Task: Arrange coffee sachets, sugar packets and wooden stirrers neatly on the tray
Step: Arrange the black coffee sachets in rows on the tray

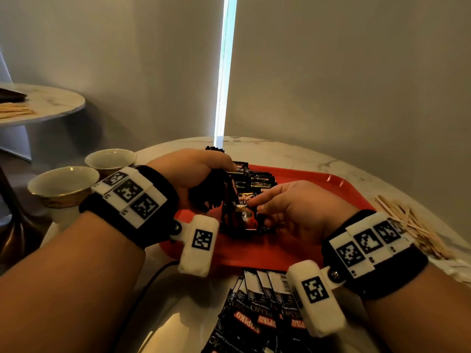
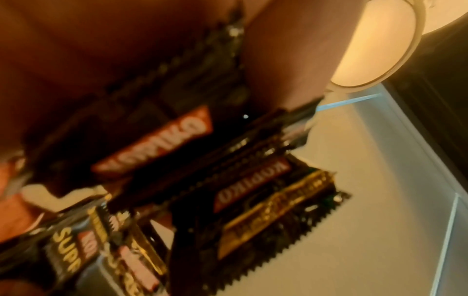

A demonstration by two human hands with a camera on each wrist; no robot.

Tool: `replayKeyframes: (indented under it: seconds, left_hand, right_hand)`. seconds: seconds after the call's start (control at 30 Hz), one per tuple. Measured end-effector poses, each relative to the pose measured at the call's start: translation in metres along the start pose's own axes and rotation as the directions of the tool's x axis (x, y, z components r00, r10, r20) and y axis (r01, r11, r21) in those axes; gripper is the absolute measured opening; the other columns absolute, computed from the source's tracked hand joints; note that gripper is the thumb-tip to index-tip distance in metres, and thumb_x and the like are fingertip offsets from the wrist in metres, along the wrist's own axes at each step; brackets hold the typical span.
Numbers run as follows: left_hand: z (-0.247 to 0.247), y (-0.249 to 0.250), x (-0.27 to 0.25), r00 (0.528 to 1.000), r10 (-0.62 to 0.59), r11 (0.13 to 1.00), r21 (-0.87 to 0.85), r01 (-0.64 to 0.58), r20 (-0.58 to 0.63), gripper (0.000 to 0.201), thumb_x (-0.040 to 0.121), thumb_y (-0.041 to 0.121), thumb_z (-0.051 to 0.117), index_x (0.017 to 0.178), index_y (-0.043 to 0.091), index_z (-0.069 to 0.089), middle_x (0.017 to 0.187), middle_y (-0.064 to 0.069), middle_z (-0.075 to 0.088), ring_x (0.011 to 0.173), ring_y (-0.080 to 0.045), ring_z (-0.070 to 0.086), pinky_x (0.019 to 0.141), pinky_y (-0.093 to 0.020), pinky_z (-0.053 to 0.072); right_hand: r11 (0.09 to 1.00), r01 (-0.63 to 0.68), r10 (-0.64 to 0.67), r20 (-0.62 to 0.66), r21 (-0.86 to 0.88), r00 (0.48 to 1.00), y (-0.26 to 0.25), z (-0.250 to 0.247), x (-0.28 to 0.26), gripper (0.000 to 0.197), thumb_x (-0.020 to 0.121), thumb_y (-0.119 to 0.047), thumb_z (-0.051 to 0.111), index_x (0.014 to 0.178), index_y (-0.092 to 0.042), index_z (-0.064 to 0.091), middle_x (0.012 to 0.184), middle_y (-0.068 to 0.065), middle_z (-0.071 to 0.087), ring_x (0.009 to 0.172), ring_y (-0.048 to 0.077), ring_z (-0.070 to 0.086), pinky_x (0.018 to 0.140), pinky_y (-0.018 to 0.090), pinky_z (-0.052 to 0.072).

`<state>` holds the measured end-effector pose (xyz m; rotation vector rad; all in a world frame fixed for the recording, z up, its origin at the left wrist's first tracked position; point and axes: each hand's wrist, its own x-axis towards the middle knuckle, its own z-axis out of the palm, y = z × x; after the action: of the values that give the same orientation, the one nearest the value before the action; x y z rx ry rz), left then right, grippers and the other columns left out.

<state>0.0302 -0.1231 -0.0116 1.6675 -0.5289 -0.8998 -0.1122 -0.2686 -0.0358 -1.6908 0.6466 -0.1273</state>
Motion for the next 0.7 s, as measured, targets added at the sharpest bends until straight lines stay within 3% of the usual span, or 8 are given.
replayKeyframes:
  seconds: [0.17,0.33,0.47,0.53,0.6,0.7]
  left_hand:
    - [0.006,-0.001,-0.001,0.997,-0.054,0.998,-0.015,0.055,0.052,0.030,0.094,0.025,0.061,0.114,0.004,0.055,0.076,-0.016,0.069,0.048,-0.024,0.065,0.049,-0.032,0.053]
    - [0.009,-0.001,-0.002,0.998,-0.034,0.999,0.005,0.034,0.043,0.019,0.096,0.024,0.059,0.102,0.006,0.055,0.065,-0.013,0.069,0.049,-0.025,0.065,0.064,-0.038,0.054]
    - [0.009,-0.002,0.001,0.999,-0.030,1.000,0.000,0.030,0.027,0.022,0.094,0.025,0.062,0.108,0.009,0.054,0.081,-0.018,0.071,0.065,-0.031,0.068,0.073,-0.046,0.057]
    - [0.010,-0.003,0.002,0.999,-0.034,0.999,-0.023,0.035,0.042,0.022,0.095,0.024,0.060,0.108,0.007,0.055,0.075,-0.016,0.071,0.063,-0.030,0.068,0.067,-0.043,0.058]
    - [0.011,-0.003,0.002,0.997,-0.043,0.998,-0.047,0.047,0.070,0.025,0.096,0.023,0.057,0.114,0.005,0.056,0.078,-0.017,0.071,0.062,-0.029,0.068,0.059,-0.039,0.058]
    - [0.010,-0.004,0.005,0.997,-0.038,0.998,-0.055,0.042,0.068,0.027,0.095,0.023,0.057,0.116,0.005,0.056,0.082,-0.017,0.070,0.067,-0.031,0.069,0.061,-0.042,0.059]
  right_hand:
    - [0.998,-0.050,0.052,0.056,-0.039,0.997,0.001,0.006,-0.001,0.020,0.090,0.010,0.058,0.103,0.001,0.072,0.082,0.015,0.070,0.064,0.020,0.067,0.051,0.027,0.045]
    - [0.998,-0.061,0.063,0.068,-0.032,0.996,0.000,0.008,-0.005,0.020,0.091,0.010,0.058,0.109,0.006,0.067,0.092,0.023,0.066,0.069,0.024,0.067,0.055,0.029,0.050]
    - [0.998,-0.056,0.058,0.060,-0.026,0.997,-0.003,0.010,-0.008,0.020,0.092,0.004,0.062,0.111,0.009,0.065,0.086,0.021,0.067,0.065,0.022,0.068,0.056,0.027,0.053]
    - [0.998,-0.049,0.051,0.042,-0.049,0.998,-0.004,0.012,-0.008,0.022,0.092,0.002,0.063,0.112,0.010,0.064,0.091,0.024,0.067,0.066,0.023,0.067,0.065,0.032,0.057]
    - [0.997,-0.045,0.048,0.037,-0.063,0.998,-0.004,0.013,-0.007,0.023,0.092,0.000,0.063,0.112,0.010,0.063,0.092,0.030,0.067,0.076,0.032,0.064,0.083,0.045,0.057]
    - [0.997,-0.038,0.040,0.034,-0.073,0.999,-0.006,0.015,-0.008,0.019,0.092,-0.001,0.063,0.108,0.007,0.065,0.100,0.037,0.069,0.085,0.039,0.065,0.095,0.056,0.052]
